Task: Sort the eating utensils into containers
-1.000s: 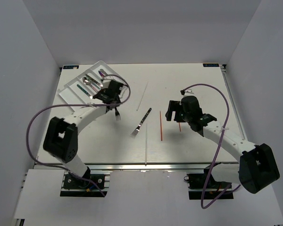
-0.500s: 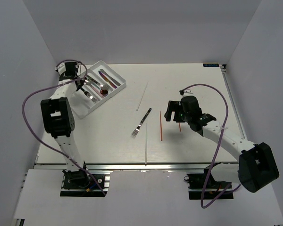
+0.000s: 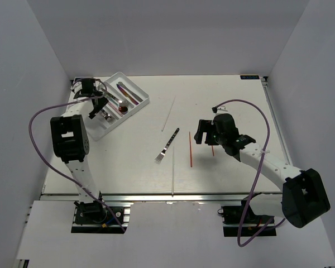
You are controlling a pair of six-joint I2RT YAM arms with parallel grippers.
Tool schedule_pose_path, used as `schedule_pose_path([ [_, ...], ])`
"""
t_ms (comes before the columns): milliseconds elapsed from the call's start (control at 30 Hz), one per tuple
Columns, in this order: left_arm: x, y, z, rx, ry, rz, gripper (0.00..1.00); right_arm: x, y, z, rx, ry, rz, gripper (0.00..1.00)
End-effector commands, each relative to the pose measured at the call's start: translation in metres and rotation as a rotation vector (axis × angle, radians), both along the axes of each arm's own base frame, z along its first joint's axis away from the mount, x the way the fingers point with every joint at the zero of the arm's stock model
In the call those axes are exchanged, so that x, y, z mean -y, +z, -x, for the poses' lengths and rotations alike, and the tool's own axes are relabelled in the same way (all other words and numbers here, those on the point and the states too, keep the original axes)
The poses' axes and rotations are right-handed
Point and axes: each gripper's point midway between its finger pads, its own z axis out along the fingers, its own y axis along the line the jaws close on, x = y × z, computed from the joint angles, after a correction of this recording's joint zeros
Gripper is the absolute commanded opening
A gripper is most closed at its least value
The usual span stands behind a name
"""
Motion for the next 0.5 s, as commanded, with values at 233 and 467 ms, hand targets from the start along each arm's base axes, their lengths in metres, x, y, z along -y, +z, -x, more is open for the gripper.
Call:
schedule_pose_path([
  [233, 0.203, 0.138, 0.002, 0.275, -0.644, -0.129, 0.98, 0.024, 0.027, -0.010, 0.115, -0.126, -0.007, 0.88],
  [467, 0.342, 0.071, 0.094, 0.124, -1.158, -0.228, 0.96, 0.044, 0.043, -0.007, 0.184, -0.192, -0.069, 0.89],
])
